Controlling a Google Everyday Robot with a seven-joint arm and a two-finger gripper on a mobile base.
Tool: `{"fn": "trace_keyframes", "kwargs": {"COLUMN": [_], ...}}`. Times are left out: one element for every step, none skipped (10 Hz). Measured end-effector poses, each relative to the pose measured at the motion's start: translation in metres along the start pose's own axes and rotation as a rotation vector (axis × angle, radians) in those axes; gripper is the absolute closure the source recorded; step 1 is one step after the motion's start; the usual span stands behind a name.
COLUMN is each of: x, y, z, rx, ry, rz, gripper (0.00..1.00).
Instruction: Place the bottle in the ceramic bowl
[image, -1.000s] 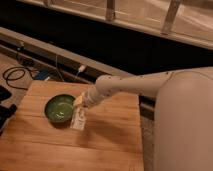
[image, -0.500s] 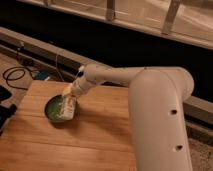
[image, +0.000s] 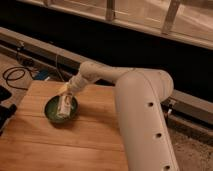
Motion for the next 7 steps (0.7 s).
{"fn": "trace_keyframes", "kwargs": {"x": [-0.0001,0.0002,0.0004,0.0002,0.0001,0.0,0.0], "y": [0.0005,0.0017,0.0023,0.0014,0.0008,0.0006,0.0004], "z": [0.0,0.0013,0.0016,0.0011,0.0005,0.0003,0.0003], "rx": [0.0,0.0,-0.001,-0.001,0.0,0.0,0.0], "ry": [0.0,0.002,0.002,0.001,0.001,0.0,0.0], "rz": [-0.001,-0.002,-0.003,-0.002,-0.001,-0.001,0.0], "gripper": [0.75,0.63,0.55,0.45,0.33,0.25,0.21]}}
